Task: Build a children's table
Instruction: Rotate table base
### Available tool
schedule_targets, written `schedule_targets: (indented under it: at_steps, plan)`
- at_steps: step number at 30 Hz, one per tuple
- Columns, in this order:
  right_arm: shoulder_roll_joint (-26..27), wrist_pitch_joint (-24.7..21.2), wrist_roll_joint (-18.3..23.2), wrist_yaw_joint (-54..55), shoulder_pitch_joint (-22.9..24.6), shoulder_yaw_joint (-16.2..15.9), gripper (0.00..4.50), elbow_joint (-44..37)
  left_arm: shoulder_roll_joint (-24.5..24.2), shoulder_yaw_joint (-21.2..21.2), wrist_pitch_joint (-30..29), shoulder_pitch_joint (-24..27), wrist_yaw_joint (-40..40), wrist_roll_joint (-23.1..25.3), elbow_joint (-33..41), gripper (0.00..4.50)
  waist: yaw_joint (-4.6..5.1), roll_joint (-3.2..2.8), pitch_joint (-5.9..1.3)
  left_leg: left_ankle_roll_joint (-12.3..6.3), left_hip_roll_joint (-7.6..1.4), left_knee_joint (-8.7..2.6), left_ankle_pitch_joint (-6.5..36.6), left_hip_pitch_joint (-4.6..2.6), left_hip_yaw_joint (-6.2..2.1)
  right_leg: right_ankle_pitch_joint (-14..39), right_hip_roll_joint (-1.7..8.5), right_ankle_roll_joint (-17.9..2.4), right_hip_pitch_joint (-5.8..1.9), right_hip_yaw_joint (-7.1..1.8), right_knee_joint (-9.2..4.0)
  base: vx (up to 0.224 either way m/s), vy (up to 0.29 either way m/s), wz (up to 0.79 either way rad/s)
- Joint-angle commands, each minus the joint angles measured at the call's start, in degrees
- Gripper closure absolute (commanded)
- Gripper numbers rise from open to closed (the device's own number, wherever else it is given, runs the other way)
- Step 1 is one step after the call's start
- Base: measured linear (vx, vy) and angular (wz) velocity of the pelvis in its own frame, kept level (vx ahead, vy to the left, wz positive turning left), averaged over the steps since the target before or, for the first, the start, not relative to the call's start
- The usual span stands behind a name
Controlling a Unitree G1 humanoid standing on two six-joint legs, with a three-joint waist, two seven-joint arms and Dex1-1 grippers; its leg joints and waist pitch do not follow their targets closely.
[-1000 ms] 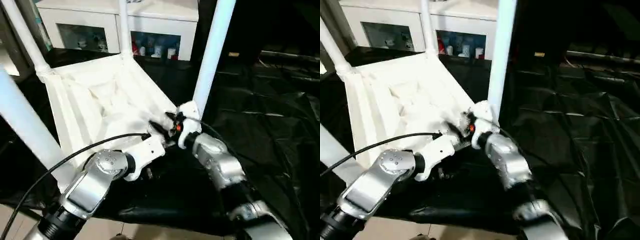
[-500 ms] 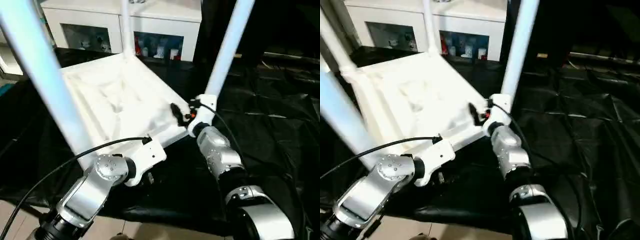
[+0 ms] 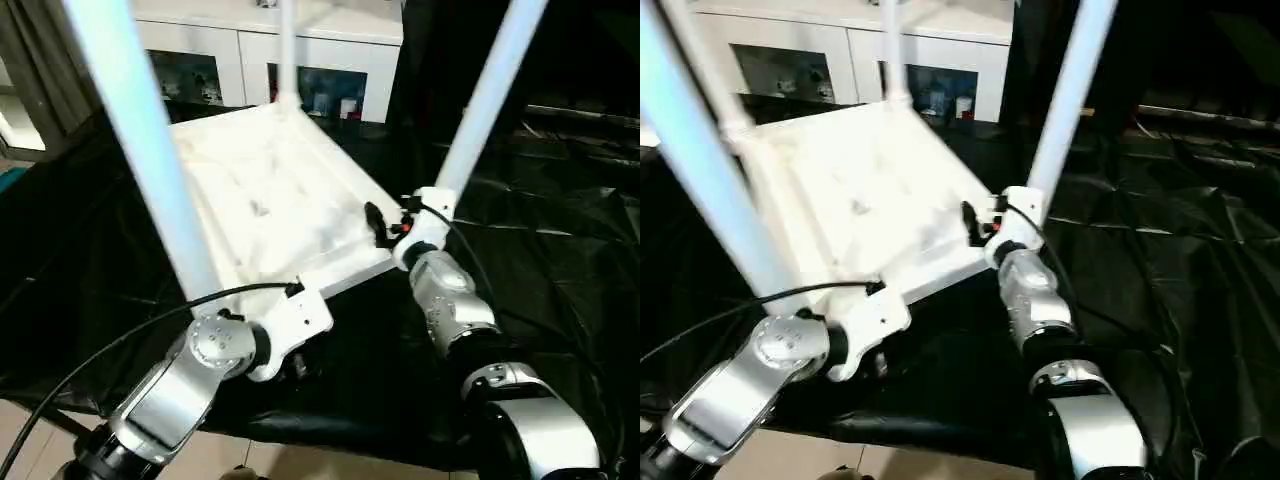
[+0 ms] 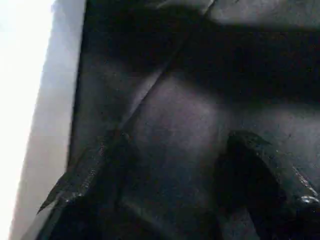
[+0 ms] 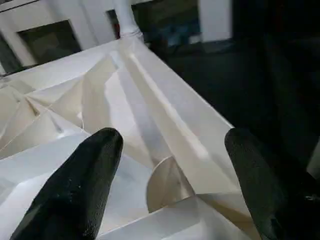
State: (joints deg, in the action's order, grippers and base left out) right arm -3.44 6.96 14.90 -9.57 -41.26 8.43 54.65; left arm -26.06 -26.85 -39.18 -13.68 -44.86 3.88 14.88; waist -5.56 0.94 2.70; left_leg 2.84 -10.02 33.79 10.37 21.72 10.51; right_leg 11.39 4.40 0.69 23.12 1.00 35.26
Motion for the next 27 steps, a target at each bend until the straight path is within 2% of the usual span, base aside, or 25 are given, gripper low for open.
schedule_targets:
  at_steps: [1, 3, 4, 8, 12, 13, 15, 17, 19, 20, 22, 25, 27]
  plan:
    - [-2.53, 1.64, -0.22, 2.48, -0.57, 2.76, 0.82, 0.1, 0.09, 1.27, 3.02, 0.08, -0.54, -1.14, 0.15, 0.91, 0.3, -0.22, -3.57, 0.19, -2.16, -3.86, 9.82, -1.29, -0.41, 2.95, 2.32, -11.8, -2.09, -1.36, -3.16, 0.0, 0.0, 0.0]
    - [-3.14, 1.86, 0.04, 2.68, -0.62, 3.21, 0.82, 0.51, 0.34, 1.8, 6.11, 0.25, -1.66, -2.51, 0.02, 0.91, 0.31, -0.13, -3.62, 0.17, -2.11, -3.82, 9.51, -1.06, -0.38, 2.42, 2.31, -11.74, -2.21, -1.34, -3.09, 0.0, 0.0, 0.0]
    - [-3.51, 1.99, 0.21, 2.78, -0.64, 3.42, 0.82, 0.77, 0.72, 2.43, 7.17, 0.51, -2.42, -3.83, 0.27, 0.91, 0.4, -0.28, -3.64, 0.22, -2.07, -3.79, 9.59, -0.95, -0.44, 2.28, 2.32, -11.69, -2.27, -1.32, -2.99, 0.0, 0.0, 0.0]
    - [-4.05, 1.73, 0.25, 1.67, -0.48, 3.23, 0.82, 0.66, 2.09, 4.17, 9.06, 1.16, -4.02, -7.28, 0.86, 0.91, 0.83, -0.06, -3.64, 0.02, -2.01, -3.69, 10.09, -0.75, -0.39, 3.08, 2.43, -11.87, -2.42, -1.32, -3.14, 0.0, 0.0, 0.0]
    - [-3.91, 1.04, -1.94, -2.36, 0.29, 0.37, 0.82, -0.83, 2.11, 6.18, 10.01, 2.44, -7.82, -13.06, 2.55, 0.91, 1.05, -0.13, -3.71, -0.47, -2.13, -3.65, 9.56, -0.71, -0.42, 2.33, 2.38, -12.38, -2.4, -1.29, -3.01, 0.0, 0.0, 0.0]
    - [-3.92, 0.85, -2.74, -3.46, 0.69, -0.69, 0.82, -1.43, 1.48, 6.58, 9.32, 2.95, -9.45, -14.84, 3.47, 0.73, 1.14, -0.12, -3.73, -0.66, -2.09, -3.6, 8.88, -0.67, -0.39, 1.43, 2.32, -12.84, -2.43, -1.26, -2.85, 0.0, 0.0, 0.0]
    - [-4.0, 0.37, -3.98, -6.0, 1.81, -2.78, 0.82, -3.18, -0.1, 7.75, 6.2, 4.28, -12.72, -19.05, 5.62, 0.62, 1.27, -0.15, -3.62, -0.76, -2.09, -3.61, 9.26, -0.69, -0.36, 1.71, 2.29, -13.22, -2.39, -1.27, -2.85, 0.0, 0.0, 0.0]
    - [-4.39, -1.67, -4.73, -9.26, 3.39, -5.11, 0.82, -5.63, -1.87, 8.84, 4.41, 5.37, -14.55, -21.14, 7.2, 0.45, 1.5, -0.15, -3.48, -0.99, -2.11, -3.72, 10.03, -0.79, -0.36, 2.82, 2.15, -13.42, -2.31, -1.29, -2.95, 0.0, 0.0, 0.0]
    - [-6.21, -5.32, -5.89, -14.62, 8.22, -9.36, 0.82, -12.58, -7.5, 11.28, 0.27, 7.7, -17.79, -23.9, 10.01, 0.26, 1.52, -0.29, -3.3, -0.9, -2.16, -3.86, 10.82, -0.79, -0.47, 4.08, 2.02, -12.81, -2.34, -1.3, -3.05, 0.0, 0.0, 0.0]
    - [-6.21, -5.32, -5.89, -14.62, 8.22, -9.36, 0.82, -12.58, -7.5, 11.28, 0.27, 7.7, -17.79, -23.9, 10.01, 0.12, 1.58, -0.34, -3.21, -0.73, -2.25, -4.07, 11.96, -0.92, -0.53, 5.86, 2.0, -12.3, -2.22, -1.31, -3.26, 0.0, 0.0, 0.0]
    - [-7.48, -6.85, -6.42, -16.21, 10.75, -10.45, 0.82, -15.94, -10.79, 12.7, -0.05, 9.17, -19.24, -24.44, 10.59, 0.05, 1.63, -0.46, -3.07, 0.14, -2.32, -4.22, 13.76, -1.11, -0.51, 8.9, 2.05, -12.03, -1.95, -1.41, -3.61, 0.0, 0.0, 0.0]
    - [-10.01, -6.88, -5.98, -17.01, 15.26, -9.58, 0.82, -21.5, -17.0, 18.23, -0.67, 12.01, -22.09, -26.26, 10.05, 0.05, 1.51, -0.78, -2.87, 1.5, -2.31, -4.55, 16.31, -1.15, -0.72, 12.04, 2.07, -10.48, -1.83, -1.54, -3.82, 0.0, 0.0, 0.0]
    - [-11.1, -8.0, -5.25, -16.92, 17.18, -8.36, 0.82, -24.13, -19.87, 21.52, 0.01, 13.4, -23.55, -27.03, 9.22, 0.05, 1.59, -0.59, -2.88, 1.51, -2.19, -4.49, 15.86, -1.1, -0.64, 11.26, 1.97, -10.23, -1.82, -1.62, -3.9, 0.0, 0.0, 0.0]
